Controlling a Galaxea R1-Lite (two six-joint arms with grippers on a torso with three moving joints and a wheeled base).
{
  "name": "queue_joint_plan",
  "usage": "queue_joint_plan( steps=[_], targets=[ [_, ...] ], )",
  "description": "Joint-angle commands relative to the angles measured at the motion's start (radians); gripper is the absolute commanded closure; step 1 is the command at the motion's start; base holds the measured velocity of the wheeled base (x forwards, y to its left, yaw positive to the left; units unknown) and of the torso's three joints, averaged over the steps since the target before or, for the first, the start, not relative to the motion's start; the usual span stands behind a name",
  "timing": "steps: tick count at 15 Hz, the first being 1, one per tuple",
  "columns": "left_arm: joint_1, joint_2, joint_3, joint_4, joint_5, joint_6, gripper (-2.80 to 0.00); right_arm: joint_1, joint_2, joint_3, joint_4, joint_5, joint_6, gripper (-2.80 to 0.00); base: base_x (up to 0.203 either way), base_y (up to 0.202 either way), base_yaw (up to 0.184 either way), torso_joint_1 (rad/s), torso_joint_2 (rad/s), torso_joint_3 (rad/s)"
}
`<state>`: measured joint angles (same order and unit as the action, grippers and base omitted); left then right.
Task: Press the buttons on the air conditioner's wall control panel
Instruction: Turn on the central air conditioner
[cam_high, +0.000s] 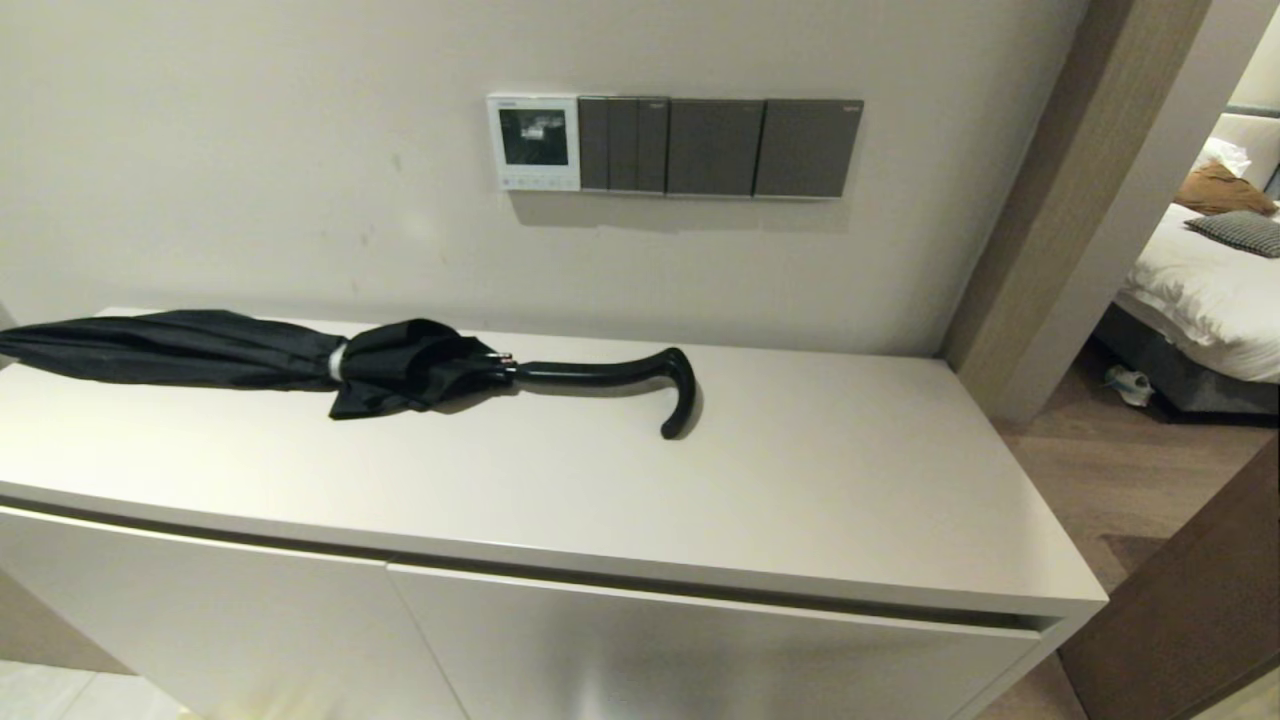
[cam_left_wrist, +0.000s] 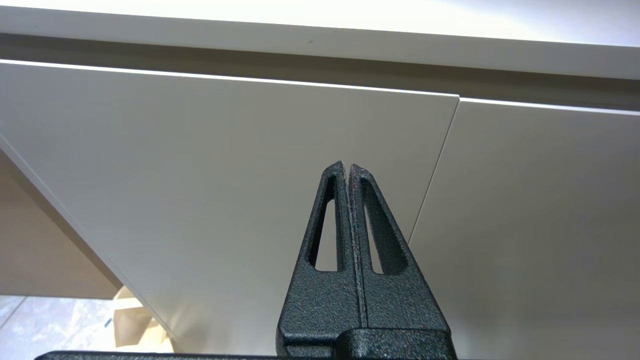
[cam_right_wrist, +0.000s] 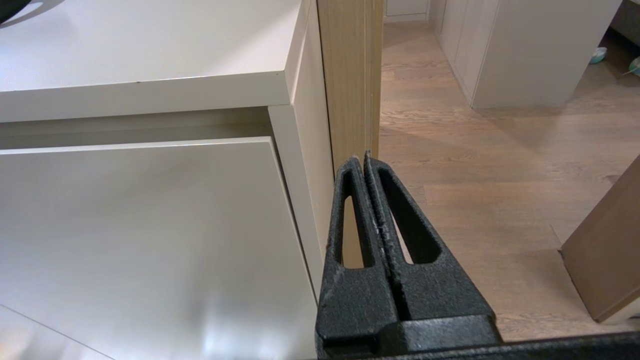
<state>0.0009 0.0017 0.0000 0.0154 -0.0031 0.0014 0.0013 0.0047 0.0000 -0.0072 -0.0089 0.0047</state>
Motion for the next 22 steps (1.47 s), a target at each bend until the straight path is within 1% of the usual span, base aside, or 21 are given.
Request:
queue_joint_plan(
  steps=[1, 18, 22],
  targets=[
    [0.001, 0.001, 0.000, 0.000, 0.000, 0.000, 0.00, 0.000, 0.001, 0.003, 0.000, 0.001, 0.000, 0.00, 0.000, 0.000, 0.000, 0.000, 0.00, 0.000],
    [0.001, 0.000, 0.000, 0.000, -0.002, 0.002, 0.00, 0.000, 0.000, 0.003, 0.000, 0.000, 0.000, 0.00, 0.000, 0.000, 0.000, 0.000, 0.00, 0.000],
    [0.001, 0.000, 0.000, 0.000, 0.002, 0.016, 0.00, 0.000, 0.000, 0.003, 0.000, 0.001, 0.000, 0.00, 0.000, 0.000, 0.000, 0.000, 0.00, 0.000]
  ],
)
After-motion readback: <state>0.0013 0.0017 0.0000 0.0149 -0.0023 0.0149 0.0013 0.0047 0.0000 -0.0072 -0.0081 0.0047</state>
